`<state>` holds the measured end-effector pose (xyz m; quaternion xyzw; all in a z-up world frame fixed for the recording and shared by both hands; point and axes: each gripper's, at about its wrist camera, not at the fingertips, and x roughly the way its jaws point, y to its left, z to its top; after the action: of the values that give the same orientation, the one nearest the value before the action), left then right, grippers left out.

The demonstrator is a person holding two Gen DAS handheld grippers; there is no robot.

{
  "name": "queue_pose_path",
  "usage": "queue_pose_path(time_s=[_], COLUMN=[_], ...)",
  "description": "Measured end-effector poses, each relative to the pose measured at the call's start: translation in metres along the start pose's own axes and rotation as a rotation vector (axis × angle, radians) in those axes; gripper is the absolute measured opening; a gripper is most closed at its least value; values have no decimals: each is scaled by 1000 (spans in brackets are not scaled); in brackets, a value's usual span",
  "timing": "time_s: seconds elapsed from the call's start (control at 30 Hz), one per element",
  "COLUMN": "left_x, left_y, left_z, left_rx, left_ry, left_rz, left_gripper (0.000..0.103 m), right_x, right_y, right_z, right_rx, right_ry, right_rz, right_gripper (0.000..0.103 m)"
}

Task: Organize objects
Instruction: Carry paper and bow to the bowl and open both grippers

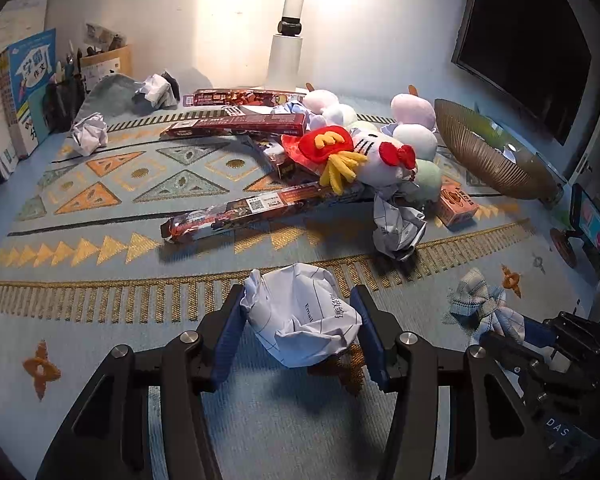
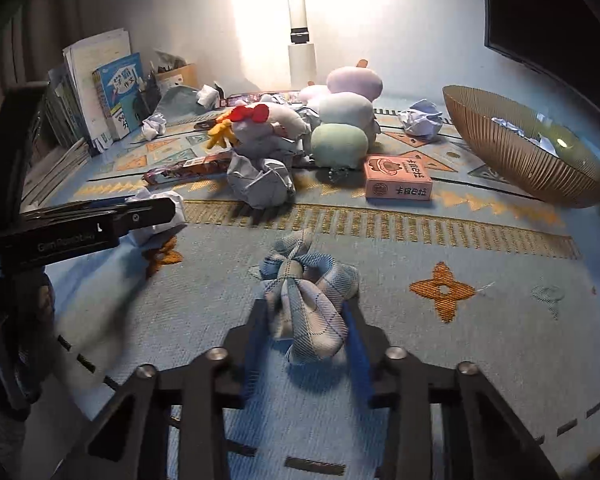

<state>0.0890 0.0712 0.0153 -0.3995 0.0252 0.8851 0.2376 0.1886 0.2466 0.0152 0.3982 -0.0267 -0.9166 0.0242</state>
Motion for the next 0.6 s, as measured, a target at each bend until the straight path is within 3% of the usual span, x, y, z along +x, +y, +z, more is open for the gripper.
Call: queue_pose_path(time_s=[0.07, 0.27, 0.43, 0.6], left_x=[-7, -30, -39, -18], left_y=[-3, -24, -64, -119], left_z=[-1, 12, 54, 106], left_rx=[13, 16, 54, 119], left_ry=[-19, -59, -119, -137], left_rz=[-9, -86, -172, -233], left_gripper=[50, 50, 50, 50], right_x=[-3, -36, -72, -96], right_y=[-1, -28, -73, -140], right_z=[2, 24, 52, 84], right_rx=[0, 64, 119, 229], right_ry=[-3, -81, -170, -237], right_rz=[2, 12, -60, -147], right_gripper=[22, 22, 22, 22])
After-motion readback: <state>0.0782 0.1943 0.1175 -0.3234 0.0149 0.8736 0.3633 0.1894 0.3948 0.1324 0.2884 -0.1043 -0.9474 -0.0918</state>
